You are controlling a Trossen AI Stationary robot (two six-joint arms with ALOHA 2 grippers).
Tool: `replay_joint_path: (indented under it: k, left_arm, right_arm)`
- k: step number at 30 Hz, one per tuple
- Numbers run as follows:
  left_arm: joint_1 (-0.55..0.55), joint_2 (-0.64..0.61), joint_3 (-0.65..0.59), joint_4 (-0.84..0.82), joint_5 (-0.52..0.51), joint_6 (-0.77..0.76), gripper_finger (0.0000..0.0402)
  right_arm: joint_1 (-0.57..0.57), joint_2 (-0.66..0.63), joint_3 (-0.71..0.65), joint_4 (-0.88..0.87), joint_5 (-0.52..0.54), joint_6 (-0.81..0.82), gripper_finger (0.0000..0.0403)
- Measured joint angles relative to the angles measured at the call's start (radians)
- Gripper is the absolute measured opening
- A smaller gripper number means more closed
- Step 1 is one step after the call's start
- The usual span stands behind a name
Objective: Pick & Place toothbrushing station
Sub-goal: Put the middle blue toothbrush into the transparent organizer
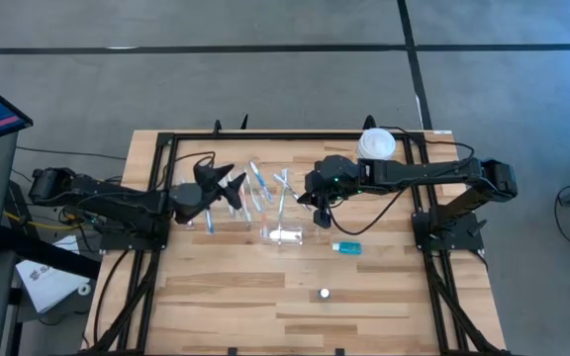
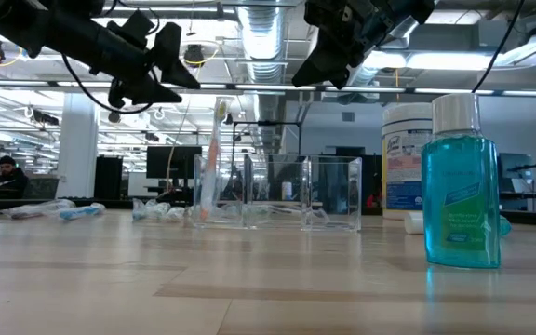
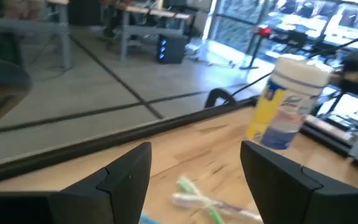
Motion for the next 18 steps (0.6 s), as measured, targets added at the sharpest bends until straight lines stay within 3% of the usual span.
replay_joint_path:
  k: [7, 18]
  left_arm:
    - [0.098, 0.000, 0.000, -0.184, 0.019, -0.165, 0.0215]
    - [0.252, 0.001, 0.000, -0.331, 0.273, -0.285, 0.0195]
  right_arm:
    - [0.000, 0.000, 0.000, -0.007, 0.000, 0.000, 0.0000]
    - [0.000, 0.000, 0.000, -0.022, 0.000, 0.000, 0.0000]
